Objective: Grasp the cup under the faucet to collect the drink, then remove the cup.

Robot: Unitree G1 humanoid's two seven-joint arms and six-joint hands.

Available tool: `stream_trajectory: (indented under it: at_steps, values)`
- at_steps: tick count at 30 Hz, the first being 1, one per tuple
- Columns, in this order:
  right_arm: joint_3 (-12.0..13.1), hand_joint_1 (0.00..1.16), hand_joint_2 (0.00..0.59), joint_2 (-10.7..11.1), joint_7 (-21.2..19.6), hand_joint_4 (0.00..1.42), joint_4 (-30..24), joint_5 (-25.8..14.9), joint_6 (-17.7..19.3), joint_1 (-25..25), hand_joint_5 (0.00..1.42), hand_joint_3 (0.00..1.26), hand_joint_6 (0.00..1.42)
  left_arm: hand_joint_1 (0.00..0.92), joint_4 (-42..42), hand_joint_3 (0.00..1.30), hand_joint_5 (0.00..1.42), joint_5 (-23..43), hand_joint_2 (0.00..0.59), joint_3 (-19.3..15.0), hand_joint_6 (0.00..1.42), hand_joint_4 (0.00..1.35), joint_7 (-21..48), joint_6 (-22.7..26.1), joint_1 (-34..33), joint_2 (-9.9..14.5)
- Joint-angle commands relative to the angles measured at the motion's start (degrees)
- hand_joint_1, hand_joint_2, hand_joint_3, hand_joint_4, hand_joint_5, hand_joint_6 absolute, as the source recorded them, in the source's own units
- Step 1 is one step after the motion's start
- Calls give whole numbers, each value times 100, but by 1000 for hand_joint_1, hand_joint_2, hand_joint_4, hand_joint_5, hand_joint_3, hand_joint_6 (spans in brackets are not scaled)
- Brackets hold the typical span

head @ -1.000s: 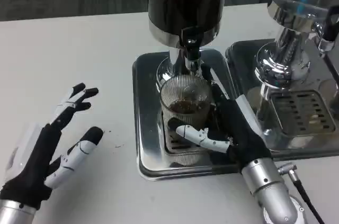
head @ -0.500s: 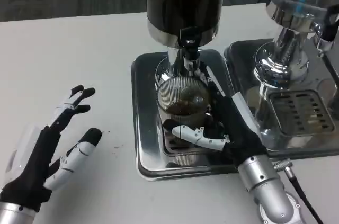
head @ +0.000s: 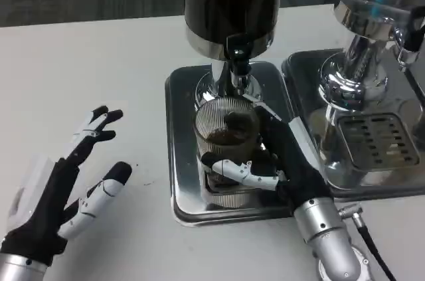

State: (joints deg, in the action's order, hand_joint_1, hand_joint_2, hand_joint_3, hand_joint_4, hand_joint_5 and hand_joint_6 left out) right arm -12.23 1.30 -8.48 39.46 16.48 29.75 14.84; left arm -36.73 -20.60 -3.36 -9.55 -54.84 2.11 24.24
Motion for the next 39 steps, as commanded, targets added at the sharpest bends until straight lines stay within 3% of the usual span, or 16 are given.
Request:
stream_trajectory:
  at_steps: [1,9,22,28,39]
  values:
    - [-18,941,205,-20,-93,412,84,51,32,-132,428,314,650,0,42,175,217,16,204,25,171,16,-33,43,48,23]
    - [0,1013,232,-35,-451,492,16,180,153,-158,530,429,766,0,97,158,226,-228,204,61,172,16,-133,96,37,79]
    - [27,1048,225,-48,-753,522,-90,289,265,-228,585,498,865,0,18,155,227,-186,206,93,172,16,-91,79,-1,54]
    - [84,1060,228,-25,-962,497,-414,406,211,-363,584,504,873,0,-87,155,227,-159,206,161,172,16,-39,53,-101,45]
    - [171,1066,228,11,-950,488,-984,428,96,-687,578,503,897,0,-258,164,227,-223,207,338,172,16,-77,0,-280,73]
